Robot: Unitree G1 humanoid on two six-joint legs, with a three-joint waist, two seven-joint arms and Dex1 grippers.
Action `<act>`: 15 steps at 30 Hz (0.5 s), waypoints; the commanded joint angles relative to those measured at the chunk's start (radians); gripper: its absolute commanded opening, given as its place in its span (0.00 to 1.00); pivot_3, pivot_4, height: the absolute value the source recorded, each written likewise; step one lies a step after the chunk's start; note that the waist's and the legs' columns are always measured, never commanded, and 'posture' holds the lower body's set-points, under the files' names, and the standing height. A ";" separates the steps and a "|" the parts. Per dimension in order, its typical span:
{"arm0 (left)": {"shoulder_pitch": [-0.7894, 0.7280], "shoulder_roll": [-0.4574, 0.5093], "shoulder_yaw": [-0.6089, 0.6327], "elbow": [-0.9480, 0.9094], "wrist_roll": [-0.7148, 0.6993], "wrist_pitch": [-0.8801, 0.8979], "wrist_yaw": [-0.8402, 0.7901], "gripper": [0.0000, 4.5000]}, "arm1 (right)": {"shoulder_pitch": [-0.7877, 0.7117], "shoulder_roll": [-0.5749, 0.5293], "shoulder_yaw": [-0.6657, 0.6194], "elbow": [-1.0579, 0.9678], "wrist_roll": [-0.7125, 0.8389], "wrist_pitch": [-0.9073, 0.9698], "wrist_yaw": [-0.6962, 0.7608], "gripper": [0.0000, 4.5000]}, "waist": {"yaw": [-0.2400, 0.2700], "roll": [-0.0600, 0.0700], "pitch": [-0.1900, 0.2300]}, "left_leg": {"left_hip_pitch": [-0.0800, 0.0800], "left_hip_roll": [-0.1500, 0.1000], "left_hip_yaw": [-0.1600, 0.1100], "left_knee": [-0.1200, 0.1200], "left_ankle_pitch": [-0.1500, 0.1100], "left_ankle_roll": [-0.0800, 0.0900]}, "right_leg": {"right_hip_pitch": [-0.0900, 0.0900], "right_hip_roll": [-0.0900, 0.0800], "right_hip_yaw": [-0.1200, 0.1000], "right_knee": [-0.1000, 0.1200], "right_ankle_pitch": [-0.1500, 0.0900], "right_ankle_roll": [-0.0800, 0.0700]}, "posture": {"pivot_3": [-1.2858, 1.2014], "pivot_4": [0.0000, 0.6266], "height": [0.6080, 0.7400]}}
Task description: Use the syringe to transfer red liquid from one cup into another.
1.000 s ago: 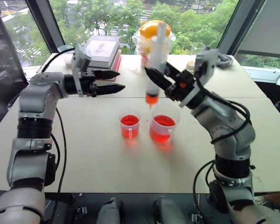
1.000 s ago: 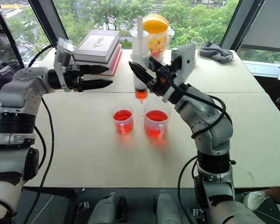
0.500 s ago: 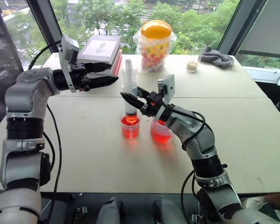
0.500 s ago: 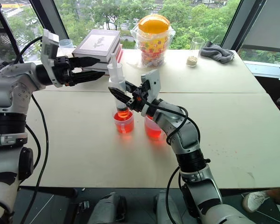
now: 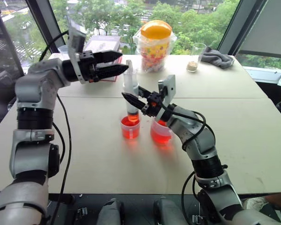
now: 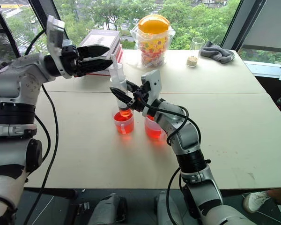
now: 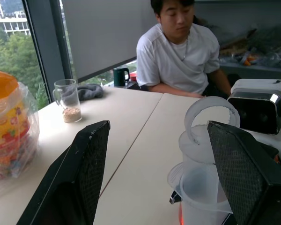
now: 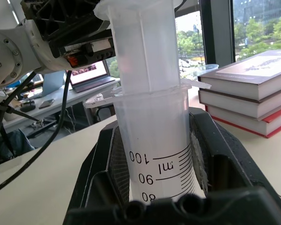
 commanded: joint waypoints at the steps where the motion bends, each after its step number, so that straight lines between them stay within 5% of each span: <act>1: -0.041 -0.029 -0.025 0.020 0.023 -0.043 -0.018 0.63 | -0.023 0.014 -0.004 -0.045 0.006 -0.022 0.002 0.31 | 0.000 0.000 0.000 | 0.000 0.000 0.000 0.000 0.000 0.000 | 0.000 0.000 0.000 0.000 0.000 0.000 | 0.52 0.24 1.00; 7: -0.061 -0.061 -0.027 0.026 0.014 -0.034 -0.041 0.02 | -0.025 0.020 -0.004 -0.049 0.001 -0.017 0.000 0.31 | -0.002 0.000 0.000 | 0.000 0.000 0.000 0.000 0.000 0.000 | 0.000 0.000 0.000 0.000 0.000 0.000 | 0.52 0.24 1.00; 15: -0.032 -0.054 -0.051 -0.018 0.015 -0.023 -0.090 0.02 | -0.057 0.034 -0.021 -0.072 0.019 0.007 -0.021 0.31 | -0.001 0.000 0.000 | 0.000 0.000 0.000 0.000 0.000 0.000 | 0.000 0.000 0.000 0.000 0.000 0.000 | 0.52 0.24 1.00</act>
